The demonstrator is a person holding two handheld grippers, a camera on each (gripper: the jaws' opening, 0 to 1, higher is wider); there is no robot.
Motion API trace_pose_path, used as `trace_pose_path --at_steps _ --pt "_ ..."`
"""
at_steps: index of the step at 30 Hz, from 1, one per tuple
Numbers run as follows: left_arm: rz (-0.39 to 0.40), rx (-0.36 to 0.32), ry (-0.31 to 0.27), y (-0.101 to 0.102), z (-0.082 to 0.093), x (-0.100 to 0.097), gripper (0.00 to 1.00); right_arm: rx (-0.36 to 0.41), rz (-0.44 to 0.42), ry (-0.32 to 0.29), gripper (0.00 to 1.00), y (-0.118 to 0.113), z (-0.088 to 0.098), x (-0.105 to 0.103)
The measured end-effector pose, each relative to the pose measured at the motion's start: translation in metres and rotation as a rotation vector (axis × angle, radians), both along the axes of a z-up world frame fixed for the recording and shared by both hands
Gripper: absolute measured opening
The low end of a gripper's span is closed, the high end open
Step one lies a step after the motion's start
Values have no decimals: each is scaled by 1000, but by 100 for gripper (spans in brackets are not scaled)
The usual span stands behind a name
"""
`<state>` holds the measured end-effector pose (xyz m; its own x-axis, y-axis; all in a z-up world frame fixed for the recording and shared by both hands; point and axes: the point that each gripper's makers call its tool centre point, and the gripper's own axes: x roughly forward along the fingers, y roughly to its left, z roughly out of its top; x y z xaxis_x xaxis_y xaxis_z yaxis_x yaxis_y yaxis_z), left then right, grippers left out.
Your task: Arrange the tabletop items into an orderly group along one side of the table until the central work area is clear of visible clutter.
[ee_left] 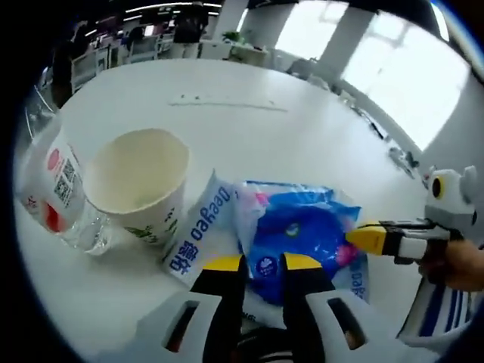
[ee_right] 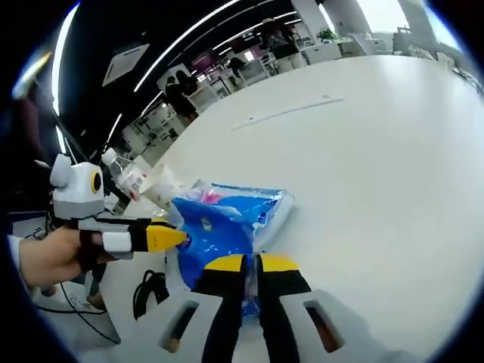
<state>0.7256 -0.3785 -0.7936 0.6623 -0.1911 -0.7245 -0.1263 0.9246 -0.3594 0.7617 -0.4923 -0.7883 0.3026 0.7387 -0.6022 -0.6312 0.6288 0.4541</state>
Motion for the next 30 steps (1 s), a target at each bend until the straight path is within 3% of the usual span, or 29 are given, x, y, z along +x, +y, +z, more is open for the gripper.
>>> trace_pose_path --at_steps 3,12,30 --pt "-16 30 6 0 -1 -4 0 -6 1 6 0 -4 -6 5" --pt "-5 27 -46 -14 17 6 0 8 -34 -21 0 -16 6 21" --pt "-65 13 -76 -71 41 28 0 15 -57 -59 0 -63 26 50"
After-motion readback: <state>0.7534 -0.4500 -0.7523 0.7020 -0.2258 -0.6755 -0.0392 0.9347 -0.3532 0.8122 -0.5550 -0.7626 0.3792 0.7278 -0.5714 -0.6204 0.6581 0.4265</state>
